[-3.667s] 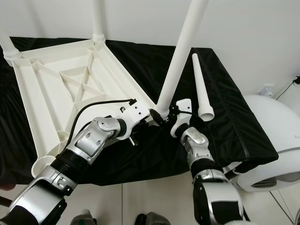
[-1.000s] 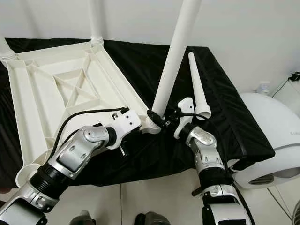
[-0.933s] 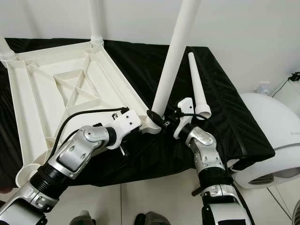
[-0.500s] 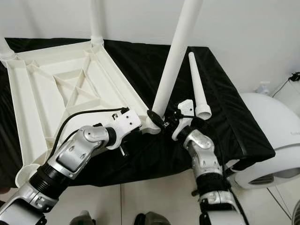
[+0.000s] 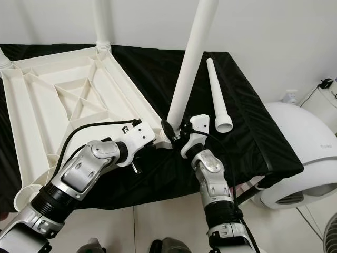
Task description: Building children table
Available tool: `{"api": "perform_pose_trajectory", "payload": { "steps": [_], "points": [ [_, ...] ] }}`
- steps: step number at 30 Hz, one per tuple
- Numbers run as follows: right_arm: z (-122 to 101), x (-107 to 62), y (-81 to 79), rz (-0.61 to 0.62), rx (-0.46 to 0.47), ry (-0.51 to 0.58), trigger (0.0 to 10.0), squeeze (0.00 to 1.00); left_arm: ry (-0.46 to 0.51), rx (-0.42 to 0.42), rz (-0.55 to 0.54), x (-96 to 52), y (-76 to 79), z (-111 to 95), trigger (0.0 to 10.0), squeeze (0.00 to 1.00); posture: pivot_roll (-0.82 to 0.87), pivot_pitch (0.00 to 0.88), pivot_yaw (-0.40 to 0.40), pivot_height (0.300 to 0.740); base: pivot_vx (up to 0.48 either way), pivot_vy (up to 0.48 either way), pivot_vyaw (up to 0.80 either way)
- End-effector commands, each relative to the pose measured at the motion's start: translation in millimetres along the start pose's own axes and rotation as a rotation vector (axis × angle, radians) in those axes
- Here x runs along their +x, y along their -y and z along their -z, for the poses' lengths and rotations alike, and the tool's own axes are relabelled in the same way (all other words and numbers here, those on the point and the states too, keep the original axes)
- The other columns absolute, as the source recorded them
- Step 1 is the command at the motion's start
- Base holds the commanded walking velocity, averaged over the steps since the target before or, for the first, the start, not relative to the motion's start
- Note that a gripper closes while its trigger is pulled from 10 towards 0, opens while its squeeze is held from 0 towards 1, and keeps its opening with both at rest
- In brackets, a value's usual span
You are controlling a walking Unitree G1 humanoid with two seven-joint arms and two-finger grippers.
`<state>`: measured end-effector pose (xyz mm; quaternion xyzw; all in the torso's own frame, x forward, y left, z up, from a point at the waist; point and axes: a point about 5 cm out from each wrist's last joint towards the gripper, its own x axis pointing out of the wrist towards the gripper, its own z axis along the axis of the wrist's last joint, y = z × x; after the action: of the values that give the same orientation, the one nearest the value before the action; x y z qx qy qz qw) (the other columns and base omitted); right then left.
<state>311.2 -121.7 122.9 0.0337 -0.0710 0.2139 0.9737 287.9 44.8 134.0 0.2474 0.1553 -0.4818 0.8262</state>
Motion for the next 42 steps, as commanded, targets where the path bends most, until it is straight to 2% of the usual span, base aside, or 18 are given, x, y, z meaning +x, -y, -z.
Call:
{"api": "perform_pose_trajectory", "payload": {
  "steps": [1,2,4,5,7,10,14,23,24,26,27,35,36,37,39,42],
  "points": [
    [5.8,-0.8,8.1,0.136,0.027,-0.041,10.0,0.00,0.011,0.005,0.082,5.3,15.1,-2.6,10.0,0.00,0.05,0.017,-0.097,0.740,0.000,0.000,0.00],
    [5.8,-0.8,8.1,0.136,0.027,-0.041,10.0,0.00,0.011,0.005,0.082,5.3,15.1,-2.6,10.0,0.00,0.05,0.017,-0.097,0.740,0.000,0.000,0.00],
    [5.6,2.5,5.9,0.234,0.043,-0.036,10.0,0.00,0.014,0.005,0.085,5.9,16.5,-3.2,10.0,0.00,0.05,0.013,-0.097,0.740,0.000,0.000,0.00],
    [5.6,2.5,5.9,0.234,0.043,-0.036,10.0,0.00,0.014,0.005,0.085,5.9,16.5,-3.2,10.0,0.00,0.05,0.013,-0.097,0.740,0.000,0.000,0.00],
    [5.2,4.7,3.3,0.312,0.041,-0.046,10.0,0.00,0.015,0.006,0.088,6.6,17.4,-3.9,10.0,0.00,0.05,0.011,-0.097,0.740,0.000,0.000,0.00],
    [6.2,6.0,-2.1,0.347,0.038,-0.059,10.0,0.00,0.016,0.008,0.089,7.0,17.6,-4.4,10.0,0.00,0.05,0.005,-0.097,0.740,0.000,0.000,0.00],
    [7.1,7.6,-11.8,0.336,0.043,-0.067,10.0,0.00,0.018,0.011,0.091,7.4,17.5,-5.2,10.0,0.00,0.05,0.000,-0.097,0.740,0.000,0.000,0.00],
    [6.0,5.7,-10.3,0.333,0.005,-0.069,10.0,0.00,0.019,0.012,0.088,7.8,17.2,-5.4,10.0,0.00,0.04,0.000,-0.099,0.740,0.000,0.000,0.00],
    [5.8,5.2,-9.7,0.334,0.000,-0.069,10.0,0.97,0.019,0.012,0.088,7.9,17.1,-5.4,10.0,0.00,0.04,0.000,-0.099,0.740,0.000,0.000,0.00],
    [5.6,4.6,-9.0,0.334,-0.004,-0.069,10.0,0.97,0.020,0.012,0.088,7.9,17.2,-5.5,10.0,0.00,0.04,0.000,-0.100,0.740,0.000,0.000,0.00],
    [4.9,3.7,-8.8,0.322,-0.006,-0.064,10.0,1.00,0.020,0.011,0.087,8.0,17.1,-5.5,10.0,0.00,0.04,0.000,-0.101,0.740,0.000,0.000,0.00],
    [1.8,-0.1,-7.4,0.262,-0.011,-0.044,10.0,1.00,0.021,0.011,0.085,7.8,16.4,-5.5,10.0,0.00,0.04,0.000,-0.097,0.740,0.000,0.000,0.00],
    [0.3,-3.1,-3.8,0.205,-0.016,-0.034,10.0,0.34,0.021,0.013,0.086,7.9,16.0,-5.7,10.0,0.00,0.04,0.000,-0.095,0.740,0.000,0.000,0.00],
    [-0.5,-4.1,-2.0,0.180,-0.026,-0.032,10.0,0.00,0.021,0.013,0.086,7.9,15.8,-5.9,10.0,0.00,0.04,0.000,-0.094,0.740,0.000,0.000,0.00],
    [-3.2,-5.9,2.9,0.107,-0.025,-0.025,10.0,0.00,0.021,0.015,0.084,7.9,15.1,-6.3,10.0,0.00,0.04,0.000,-0.093,0.740,0.000,0.000,0.00],
    [-4.3,-6.2,4.0,0.090,-0.023,-0.022,10.0,0.00,0.022,0.015,0.084,7.9,14.9,-6.4,10.0,0.00,0.04,0.000,-0.093,0.740,0.000,0.000,0.00]
  ]
}}
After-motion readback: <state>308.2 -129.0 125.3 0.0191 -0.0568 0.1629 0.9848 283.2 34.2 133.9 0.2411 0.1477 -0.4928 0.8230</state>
